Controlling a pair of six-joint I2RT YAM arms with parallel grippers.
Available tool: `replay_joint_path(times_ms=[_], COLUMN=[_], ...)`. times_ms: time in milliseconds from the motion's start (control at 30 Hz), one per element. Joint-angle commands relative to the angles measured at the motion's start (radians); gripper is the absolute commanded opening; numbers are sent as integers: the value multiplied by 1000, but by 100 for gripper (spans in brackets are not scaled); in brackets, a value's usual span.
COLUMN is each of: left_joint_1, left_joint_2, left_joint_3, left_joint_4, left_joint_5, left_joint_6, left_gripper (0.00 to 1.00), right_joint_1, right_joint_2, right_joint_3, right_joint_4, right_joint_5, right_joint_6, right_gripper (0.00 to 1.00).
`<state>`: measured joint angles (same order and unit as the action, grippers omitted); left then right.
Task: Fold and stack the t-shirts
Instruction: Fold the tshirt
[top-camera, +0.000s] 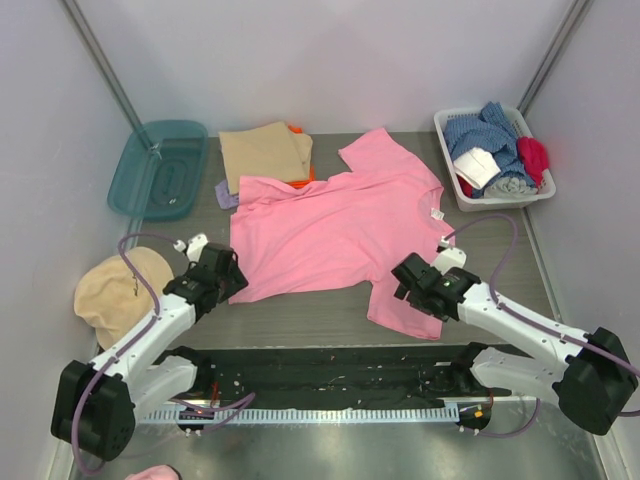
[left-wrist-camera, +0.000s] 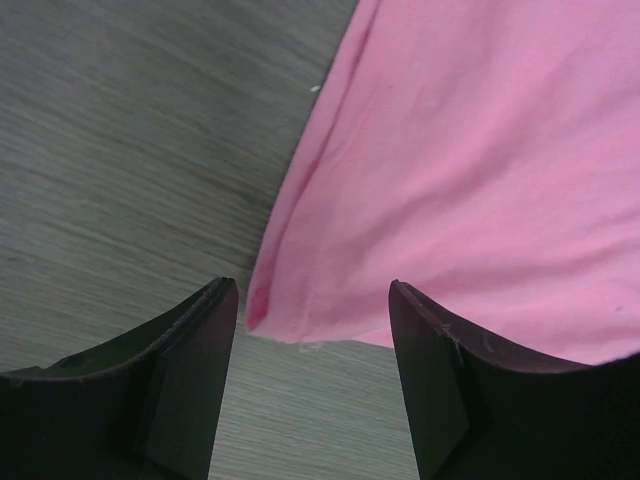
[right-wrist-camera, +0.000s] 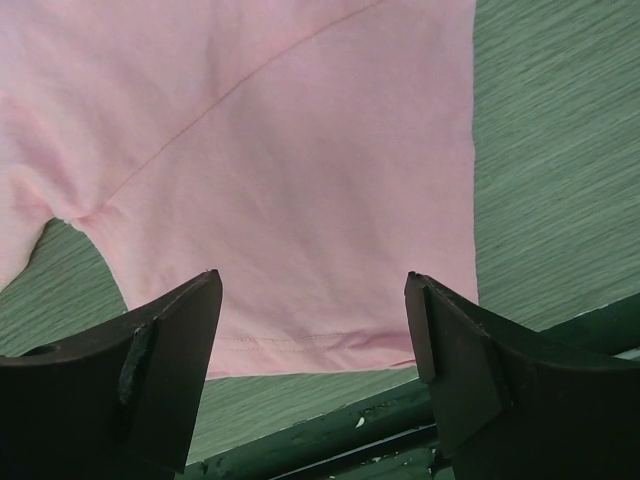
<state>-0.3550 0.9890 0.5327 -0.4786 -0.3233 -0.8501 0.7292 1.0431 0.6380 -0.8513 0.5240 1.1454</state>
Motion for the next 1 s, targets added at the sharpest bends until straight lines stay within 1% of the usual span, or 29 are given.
replay_joint_path(times_ms=[0, 67, 233, 333, 367, 467, 733, 833, 967], left_joint_1=[-9, -10, -13, -12, -12, -18, -38, -38, -38], left_joint_2=[-82, -111, -112, -96, -95, -78, -78, -67, -36], left_joint_3=[-51, -75, -92, -94, -102, -109, -131, -132, -134], left_joint_4=[-51, -57, -58, -46, -32, -11, 4, 17, 41], left_joint_5=[-83, -83, -91, -82, -68, -46, -51, -51, -54], left_joint_6=[-102, -115, -135, -139, -142, -148, -159, -159, -159], left_gripper=[66, 64, 62, 58, 54, 51, 50, 48, 47], right_joint_1=[6, 6, 6, 6, 4, 4, 6, 6, 7], right_joint_2=[-8, -5, -5, -12, -14, -20, -15, -11, -17], right_joint_3=[40, 37, 29, 22, 17, 14, 12, 12, 11], right_joint_4=[46, 58, 70, 72, 72, 72, 80, 78, 78], right_joint_5=[4, -1, -9, -13, -13, -15, -19, -19, -21], right_joint_6=[-29, -42, -55, -56, -56, -55, -56, -58, -61], right_gripper=[82, 82, 82, 82, 82, 82, 82, 82, 82])
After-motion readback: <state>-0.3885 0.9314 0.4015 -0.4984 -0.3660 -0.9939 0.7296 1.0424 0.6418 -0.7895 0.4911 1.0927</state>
